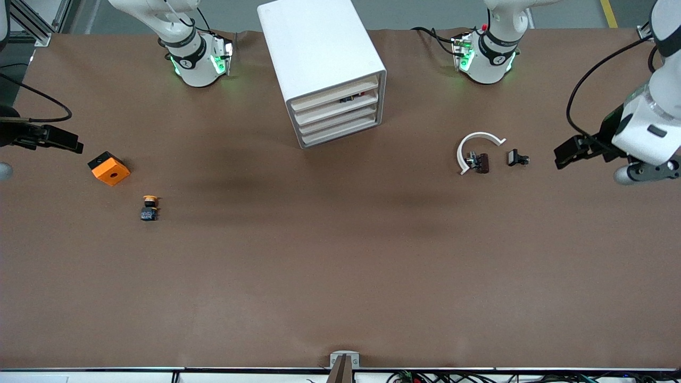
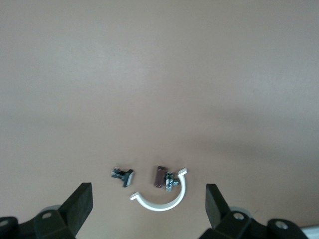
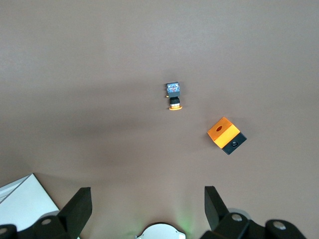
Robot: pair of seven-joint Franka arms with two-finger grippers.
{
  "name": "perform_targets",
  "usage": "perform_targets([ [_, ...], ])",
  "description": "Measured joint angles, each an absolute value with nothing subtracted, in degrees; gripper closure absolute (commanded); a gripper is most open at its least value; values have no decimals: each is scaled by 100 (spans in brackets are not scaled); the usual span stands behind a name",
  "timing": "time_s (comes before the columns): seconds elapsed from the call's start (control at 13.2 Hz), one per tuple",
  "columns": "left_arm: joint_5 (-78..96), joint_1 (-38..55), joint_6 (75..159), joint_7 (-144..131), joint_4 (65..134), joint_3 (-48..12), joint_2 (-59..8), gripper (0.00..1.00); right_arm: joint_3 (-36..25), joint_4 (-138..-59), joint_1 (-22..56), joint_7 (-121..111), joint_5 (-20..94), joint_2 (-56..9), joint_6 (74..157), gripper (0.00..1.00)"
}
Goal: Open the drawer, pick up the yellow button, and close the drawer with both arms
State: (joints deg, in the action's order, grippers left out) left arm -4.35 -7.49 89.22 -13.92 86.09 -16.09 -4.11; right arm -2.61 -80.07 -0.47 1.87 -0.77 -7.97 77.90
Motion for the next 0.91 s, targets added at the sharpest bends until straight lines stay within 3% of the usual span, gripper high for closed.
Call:
perform_targets([
  [0.15,-428,-284,8864,-1212,8964,-1156,44,0,-248,-7983,-34,189,-75,-796,7767,0],
  [0.38,-402,22,8728,-1179,9244,-930,442,0,-253,-7900,-45,192,-74,-731,7501,0],
  [0.91,-380,309,8527,-882,9341,-550,615,0,-257,-7937,-48,519,-19,-360,7237,0],
])
